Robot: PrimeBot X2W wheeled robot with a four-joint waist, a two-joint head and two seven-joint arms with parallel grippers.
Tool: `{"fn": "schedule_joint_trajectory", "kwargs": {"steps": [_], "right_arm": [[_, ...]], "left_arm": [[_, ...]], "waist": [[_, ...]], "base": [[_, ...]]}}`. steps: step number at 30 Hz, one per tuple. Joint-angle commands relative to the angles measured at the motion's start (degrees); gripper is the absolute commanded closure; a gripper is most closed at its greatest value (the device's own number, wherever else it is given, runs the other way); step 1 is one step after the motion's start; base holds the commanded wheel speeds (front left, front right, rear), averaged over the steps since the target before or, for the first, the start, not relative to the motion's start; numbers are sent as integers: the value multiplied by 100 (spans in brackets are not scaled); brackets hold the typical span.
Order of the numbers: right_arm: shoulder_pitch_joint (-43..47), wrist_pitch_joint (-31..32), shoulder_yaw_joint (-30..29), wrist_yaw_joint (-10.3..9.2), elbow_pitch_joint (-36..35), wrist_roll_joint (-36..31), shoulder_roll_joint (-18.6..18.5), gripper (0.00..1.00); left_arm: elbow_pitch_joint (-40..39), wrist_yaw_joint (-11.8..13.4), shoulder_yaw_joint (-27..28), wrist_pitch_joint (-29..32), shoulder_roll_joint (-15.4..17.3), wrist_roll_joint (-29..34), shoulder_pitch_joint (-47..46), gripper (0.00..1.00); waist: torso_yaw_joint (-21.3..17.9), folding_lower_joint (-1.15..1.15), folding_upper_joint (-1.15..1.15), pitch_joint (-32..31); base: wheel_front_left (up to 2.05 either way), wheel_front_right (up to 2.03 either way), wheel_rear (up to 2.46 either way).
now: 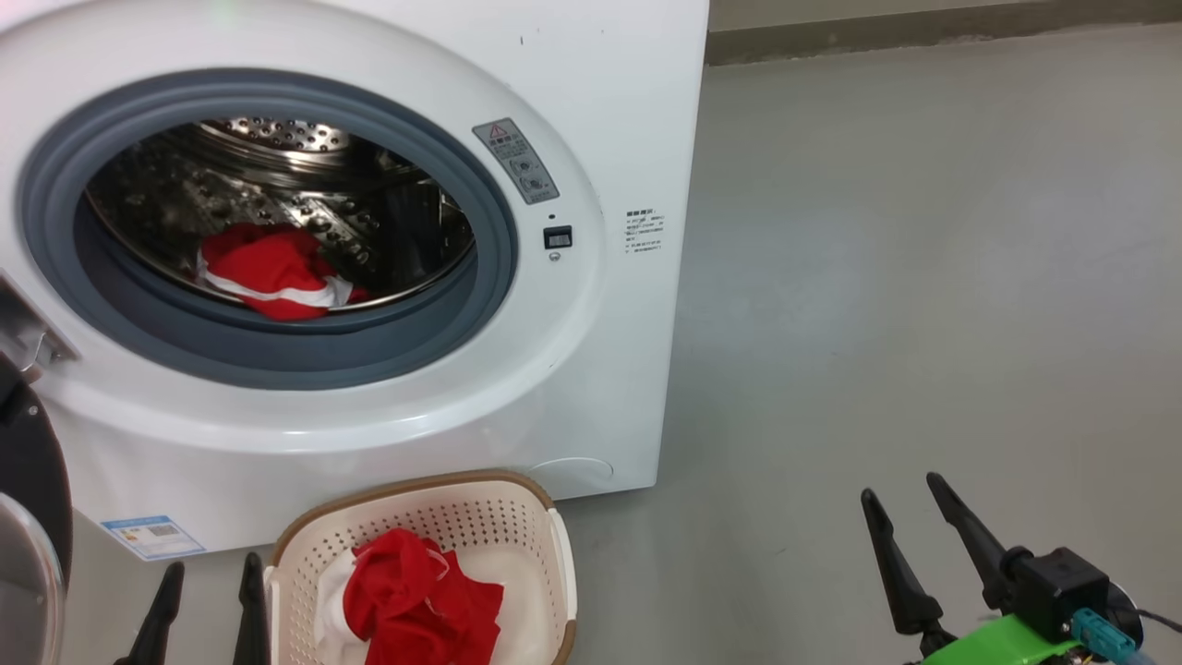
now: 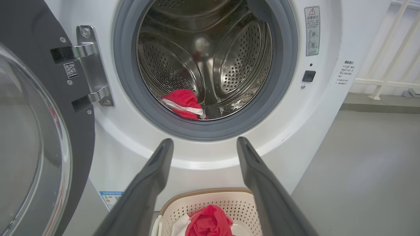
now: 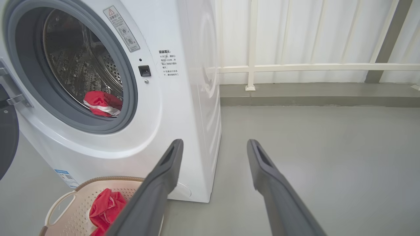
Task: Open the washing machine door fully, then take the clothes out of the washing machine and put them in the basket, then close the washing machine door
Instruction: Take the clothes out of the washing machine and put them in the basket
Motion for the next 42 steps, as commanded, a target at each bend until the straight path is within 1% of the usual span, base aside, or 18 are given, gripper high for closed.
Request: {"fn": "schedule_joint_trajectory", "kwargs": {"steps": [1,9,27,34,37,42], "right_arm": [[44,-37,75,36,-150,51,-116,0],[148,-37,-2,36,-198,53,-133,0],[121,-37,-15,36,-226,41,-100,0],[-3,-37,-4,36,-254,10,-29,0],[-54,-37,-3,36,-261,4,-3,0],[-223,-37,41,36,-290,-22,82,0]], "left_arm": [[-214,5,221,-35,38,-4,-3,0],[-438,5,254,-35,17,-24,202,0],[-410,116,123,-35,14,-137,185,0],[-58,132,-60,-35,16,61,-227,0],[97,127,-124,-35,67,173,-435,0],[557,115,-268,-35,321,398,-1181,0]], "waist": [[-9,0,0,-30],[-6,0,0,-51],[8,0,0,-8],[16,0,0,217],[15,0,0,305],[-21,0,0,615]], "base": [[0,0,0],[0,0,0],[0,0,0],[0,0,0],[0,0,0],[0,0,0]]}}
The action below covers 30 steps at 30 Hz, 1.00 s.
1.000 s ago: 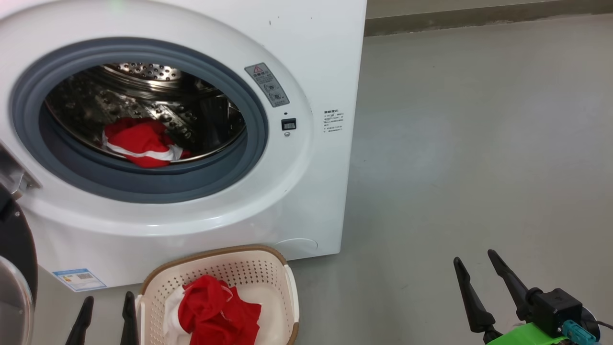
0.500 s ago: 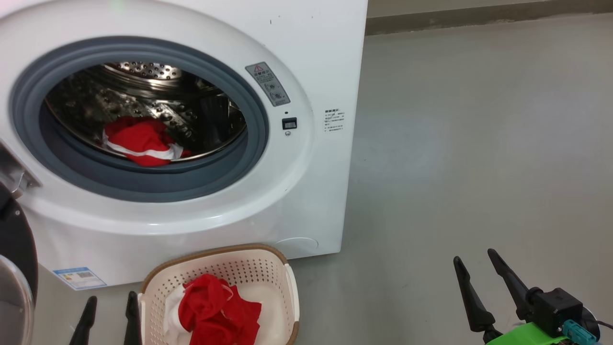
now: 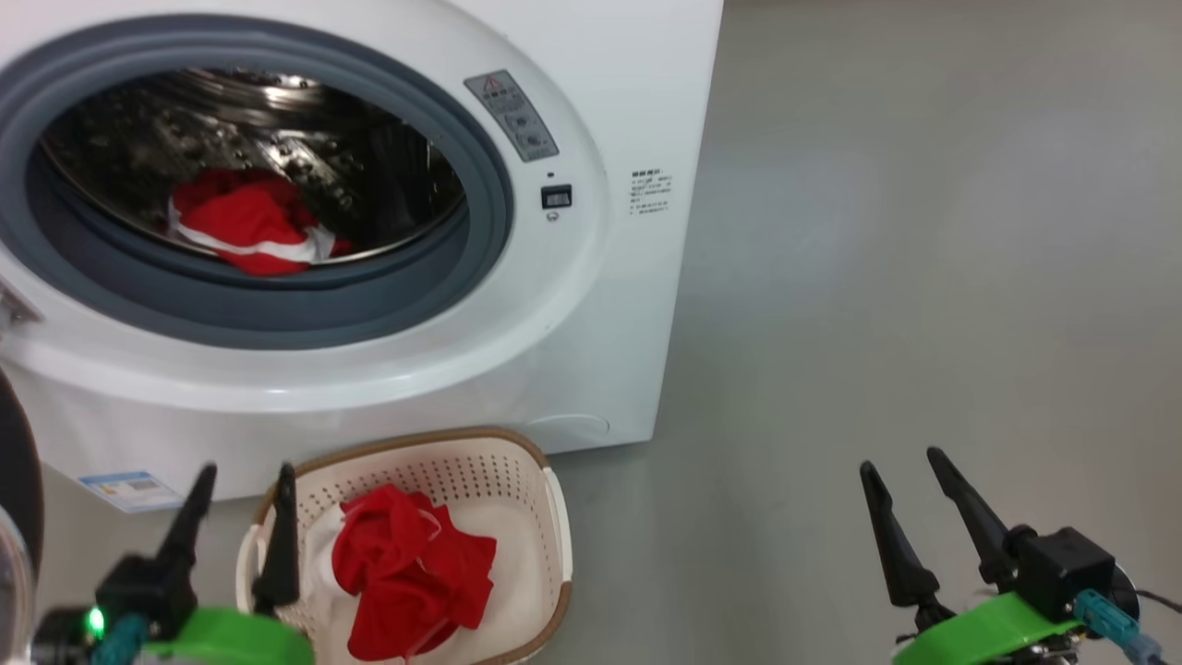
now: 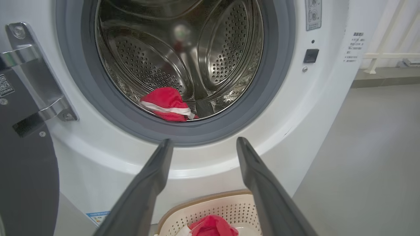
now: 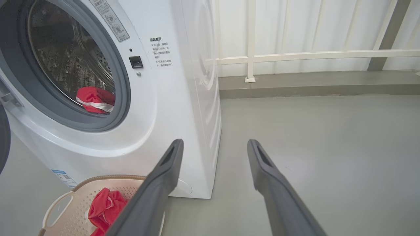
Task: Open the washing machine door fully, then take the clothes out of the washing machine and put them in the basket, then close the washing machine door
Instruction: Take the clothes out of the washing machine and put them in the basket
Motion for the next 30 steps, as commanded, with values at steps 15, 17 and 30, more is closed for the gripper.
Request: {"fn": "schedule_joint_trajectory", "kwargs": {"steps": [15,17,30], "right_arm": [[-792,-37,249,36,-234,-47,132,0],[-867,-37,256,36,-247,-42,138,0],[-1342,-37,412,36,-366,265,145,0]], "left_arm": [[1655,29,-480,230,830,753,-2864,0],[1901,48,-555,271,885,830,-3207,0],[3547,195,-982,516,1427,1335,-5184,0]], "waist": [[-290,0,0,1117],[-323,0,0,1247],[-552,0,0,2038]], "base": [[0,0,0],[0,0,0],[0,0,0]]}}
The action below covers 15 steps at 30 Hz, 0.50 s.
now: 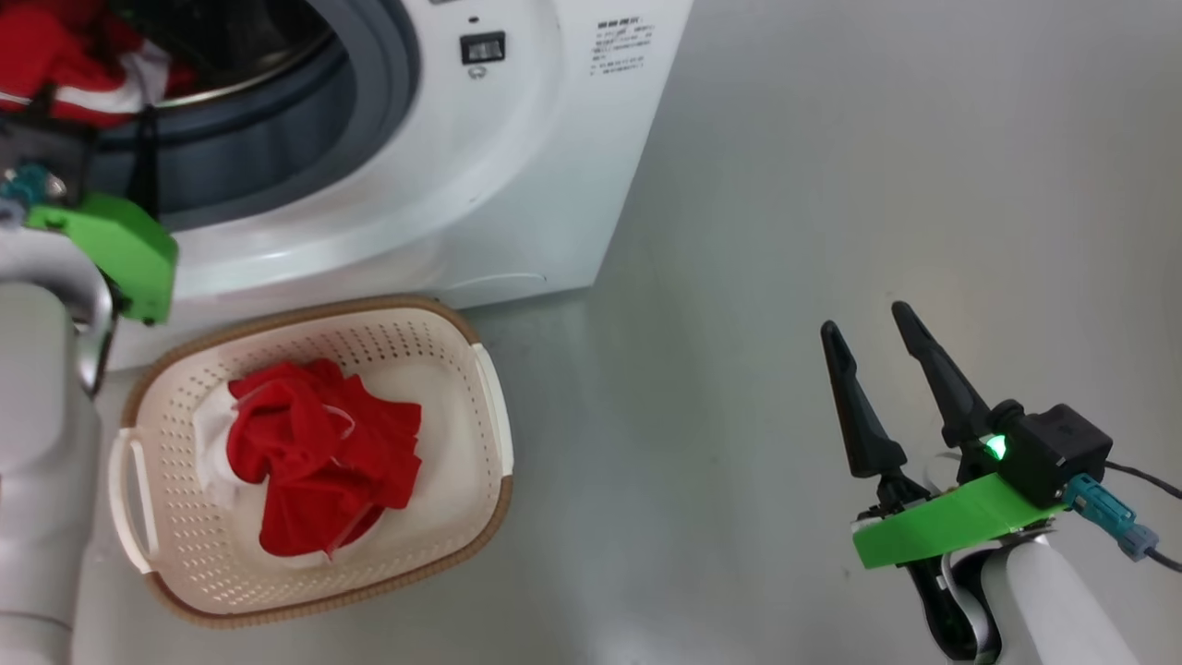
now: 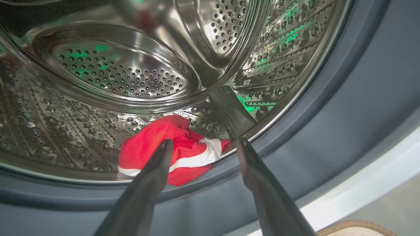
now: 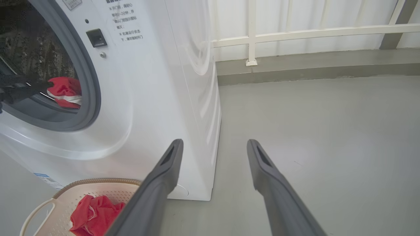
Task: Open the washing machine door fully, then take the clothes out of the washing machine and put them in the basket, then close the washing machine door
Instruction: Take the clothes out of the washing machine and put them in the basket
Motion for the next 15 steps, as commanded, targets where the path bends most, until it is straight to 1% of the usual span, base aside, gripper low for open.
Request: {"fn": "schedule_joint_trajectory", "kwargs": {"steps": [1,8,15], "right_arm": [[-137,-36,148,36,-160,72,4,0],[-335,-36,237,36,-208,146,4,0],[-440,-36,344,36,-253,192,5,0]], "left_arm": [[149,98,37,71,368,96,-360,0],[934,161,-168,234,579,274,-1112,0],[1437,211,-336,349,728,391,-1583,0]], "waist": [[-139,0,0,297],[-263,0,0,598],[-376,0,0,812]], "base": [[0,0,0],[0,0,0],[0,0,0]]}}
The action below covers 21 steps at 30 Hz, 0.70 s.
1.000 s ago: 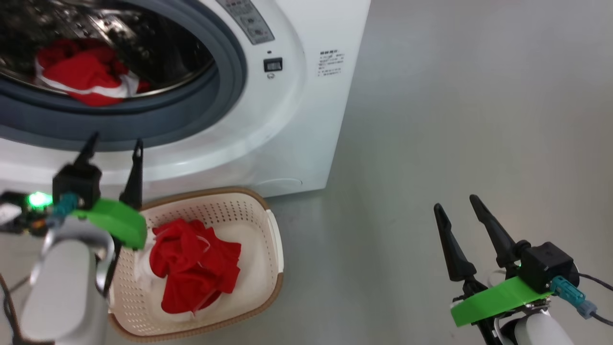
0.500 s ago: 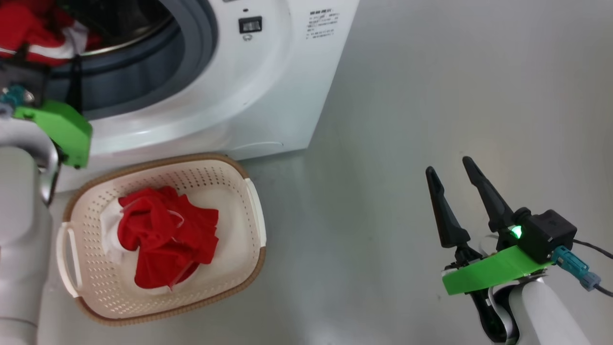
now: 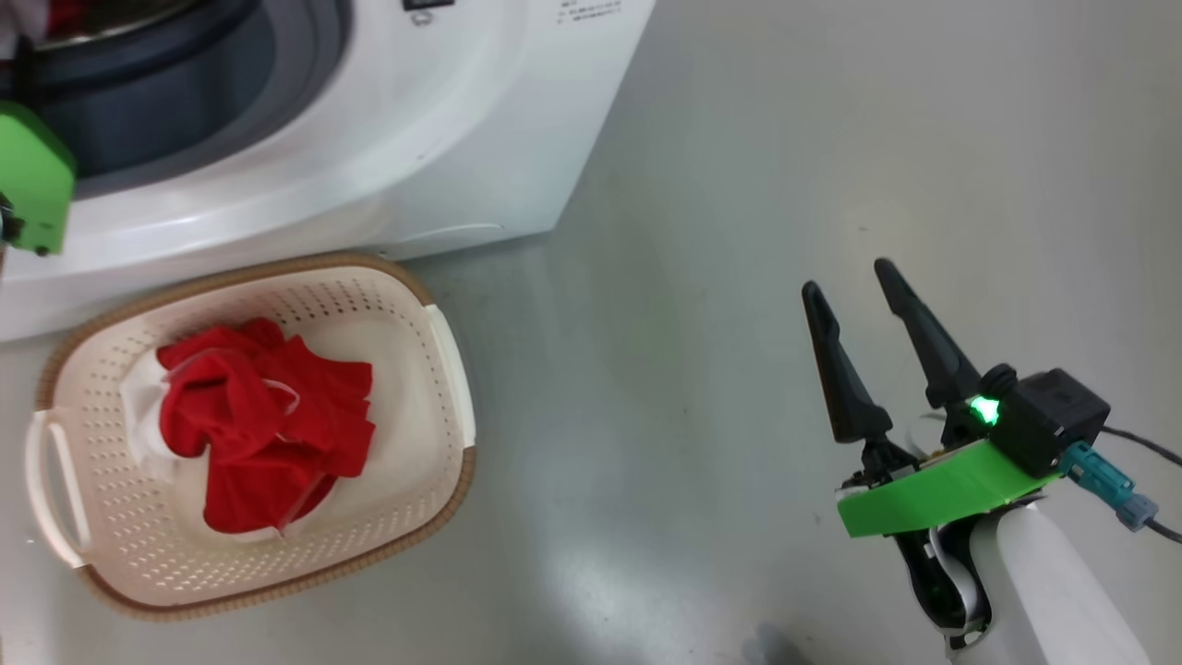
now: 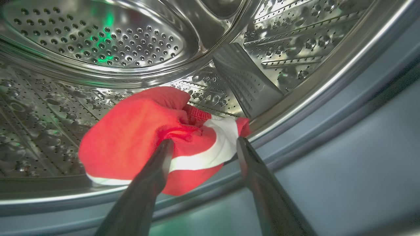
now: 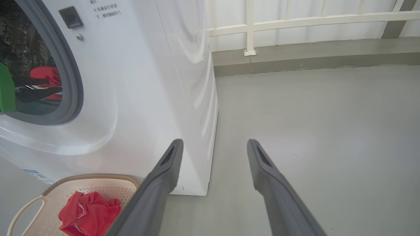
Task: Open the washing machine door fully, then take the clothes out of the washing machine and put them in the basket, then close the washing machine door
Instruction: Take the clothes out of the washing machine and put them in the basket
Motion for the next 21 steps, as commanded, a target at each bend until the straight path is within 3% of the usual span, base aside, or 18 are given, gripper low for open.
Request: {"fn": "schedule_joint_trajectory", "kwargs": {"steps": [1,12,13,14,15,16,17,21], "right_arm": [[-63,-36,122,36,-168,52,3,0],[-146,-36,193,36,-230,89,4,0],[-144,-36,192,36,-232,87,4,0],[-143,-36,193,36,-235,84,4,0],[-143,-36,193,36,-238,81,4,0],[-145,-36,192,36,-238,76,4,0],[-146,-36,190,36,-235,71,4,0],[-146,-36,190,36,-225,45,4,0]], "left_arm": [[-33,87,14,14,361,50,-166,0],[343,236,-191,113,609,114,-528,0],[357,242,-200,104,619,107,-530,13],[369,242,-210,96,636,101,-535,42],[378,252,-217,69,642,92,-542,51],[385,256,-224,37,639,79,-547,94],[394,260,-235,18,630,71,-544,100],[419,282,-212,-132,581,-33,-511,100]], "waist": [[-96,0,0,134],[-230,0,0,325],[-232,0,0,321],[-234,0,0,318],[-233,0,0,315],[-230,0,0,309],[-226,0,0,295],[-199,0,0,231]], "base": [[0,0,0],[0,0,0],[0,0,0],[0,0,0],[0,0,0],[0,0,0],[0,0,0],[0,0,0]]}}
